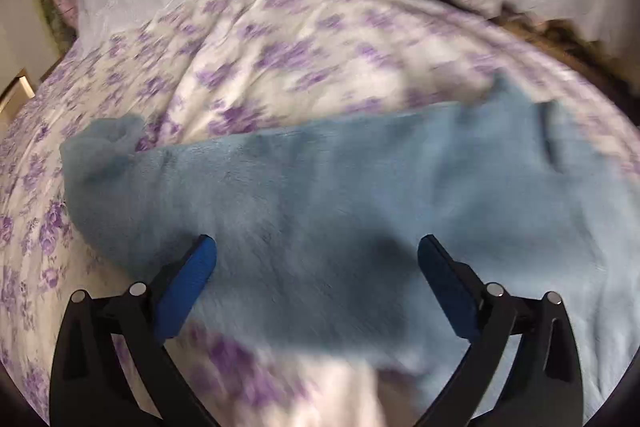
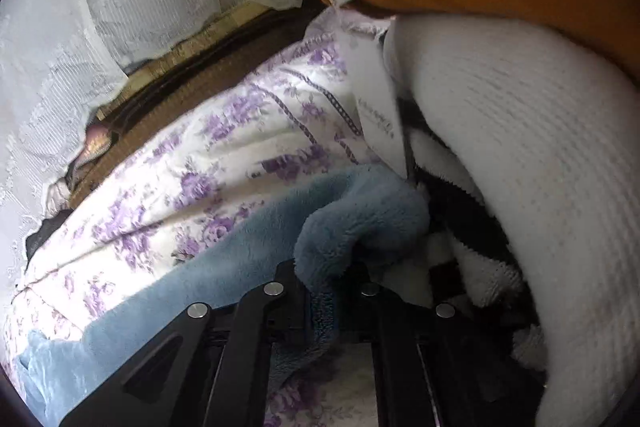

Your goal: Fold small clothes

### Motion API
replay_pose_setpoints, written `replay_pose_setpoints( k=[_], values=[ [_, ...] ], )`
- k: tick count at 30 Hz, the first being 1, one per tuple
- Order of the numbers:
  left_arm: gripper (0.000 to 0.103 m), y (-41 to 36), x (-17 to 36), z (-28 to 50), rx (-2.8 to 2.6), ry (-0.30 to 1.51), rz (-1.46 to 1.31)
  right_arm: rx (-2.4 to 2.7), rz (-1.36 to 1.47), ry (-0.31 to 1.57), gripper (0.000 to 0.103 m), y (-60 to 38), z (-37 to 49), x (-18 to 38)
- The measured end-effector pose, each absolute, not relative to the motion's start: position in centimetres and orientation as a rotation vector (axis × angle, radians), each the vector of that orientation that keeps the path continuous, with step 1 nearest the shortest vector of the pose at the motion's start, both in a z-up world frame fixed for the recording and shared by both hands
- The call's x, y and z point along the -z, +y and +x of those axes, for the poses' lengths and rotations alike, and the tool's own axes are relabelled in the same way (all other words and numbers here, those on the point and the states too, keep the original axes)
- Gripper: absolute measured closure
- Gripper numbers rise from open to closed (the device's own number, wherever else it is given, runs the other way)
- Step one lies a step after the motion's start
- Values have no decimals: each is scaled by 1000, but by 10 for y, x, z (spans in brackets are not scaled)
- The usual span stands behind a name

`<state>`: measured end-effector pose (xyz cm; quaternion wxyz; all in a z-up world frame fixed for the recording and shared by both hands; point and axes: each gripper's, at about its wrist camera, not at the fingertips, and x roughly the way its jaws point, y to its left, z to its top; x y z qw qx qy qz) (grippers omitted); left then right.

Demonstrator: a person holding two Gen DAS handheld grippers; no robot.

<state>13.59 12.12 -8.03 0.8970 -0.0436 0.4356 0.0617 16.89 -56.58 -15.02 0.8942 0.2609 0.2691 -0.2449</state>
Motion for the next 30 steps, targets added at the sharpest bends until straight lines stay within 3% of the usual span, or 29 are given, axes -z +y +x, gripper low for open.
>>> replay_pose_setpoints(
  k=[5, 14, 17, 20, 22, 25, 26, 30],
  values=[
    [5, 72, 50, 71, 80, 817, -11, 492, 540, 559, 92, -564, 164, 152],
    [5, 81, 116, -1, 337, 1104, -298, 461, 533, 570, 81, -557, 184, 145],
    [8, 44, 124, -22, 208, 1124, 10, 452, 541, 568, 80, -558, 186, 145],
    [21, 56, 110, -23, 175, 1154, -66, 446, 542, 569, 78, -558, 187, 145],
    [20, 61, 78, -20, 155, 1071, -73, 446, 539, 572, 77, -558, 188, 145],
    [5, 42, 42, -4, 148, 958, -23, 440, 539, 567, 75, -557, 188, 144],
    [5, 31, 36, 5, 176, 939, -17, 437, 543, 564, 75, -557, 187, 144],
    [5, -9, 74, 72, 143, 1078, 78, 431, 549, 558, 75, -557, 186, 144]
  ],
)
